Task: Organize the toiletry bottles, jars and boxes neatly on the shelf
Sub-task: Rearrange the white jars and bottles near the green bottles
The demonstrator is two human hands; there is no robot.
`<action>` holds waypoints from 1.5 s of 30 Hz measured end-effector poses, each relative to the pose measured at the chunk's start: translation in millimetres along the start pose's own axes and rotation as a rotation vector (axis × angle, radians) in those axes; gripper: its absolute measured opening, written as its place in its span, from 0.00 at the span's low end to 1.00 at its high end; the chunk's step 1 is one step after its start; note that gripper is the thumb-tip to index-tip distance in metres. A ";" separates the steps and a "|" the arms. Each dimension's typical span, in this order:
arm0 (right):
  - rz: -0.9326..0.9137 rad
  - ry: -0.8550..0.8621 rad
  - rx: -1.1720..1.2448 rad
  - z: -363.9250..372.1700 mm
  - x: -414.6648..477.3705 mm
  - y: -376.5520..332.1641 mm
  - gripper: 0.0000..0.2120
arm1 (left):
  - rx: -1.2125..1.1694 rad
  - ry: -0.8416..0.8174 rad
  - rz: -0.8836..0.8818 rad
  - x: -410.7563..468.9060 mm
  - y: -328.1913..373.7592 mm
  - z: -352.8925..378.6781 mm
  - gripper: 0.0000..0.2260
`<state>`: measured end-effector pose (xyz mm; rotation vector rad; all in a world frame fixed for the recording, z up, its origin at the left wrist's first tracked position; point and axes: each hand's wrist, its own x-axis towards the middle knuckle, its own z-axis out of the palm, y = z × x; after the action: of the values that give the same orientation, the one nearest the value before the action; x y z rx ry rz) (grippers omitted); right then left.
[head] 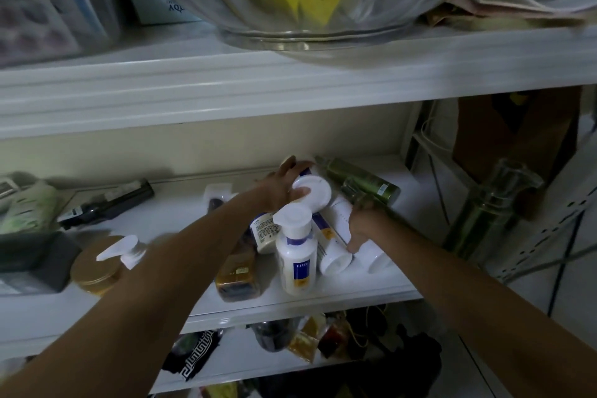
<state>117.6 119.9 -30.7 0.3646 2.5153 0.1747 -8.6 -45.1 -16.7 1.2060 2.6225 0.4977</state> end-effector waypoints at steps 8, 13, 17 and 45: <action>0.175 0.144 0.350 43.9 -5.7 -2.8 0.62 | -0.039 -0.020 -0.061 1.7 5.1 5.9 0.27; 0.171 0.228 0.556 53.2 -20.7 8.7 0.48 | -0.082 -0.046 -0.062 3.0 8.7 2.5 0.32; 0.234 0.166 1.101 50.7 -34.2 18.3 0.43 | -0.227 -0.044 -0.103 -1.4 16.0 0.9 0.29; 0.021 0.412 1.537 -64.1 -101.1 -24.4 0.25 | -1.145 -0.090 -0.261 -30.6 66.4 -78.8 0.21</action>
<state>155.6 63.8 71.0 0.9648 2.4874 -1.8930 31.3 -45.0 83.2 0.4639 1.7855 1.5172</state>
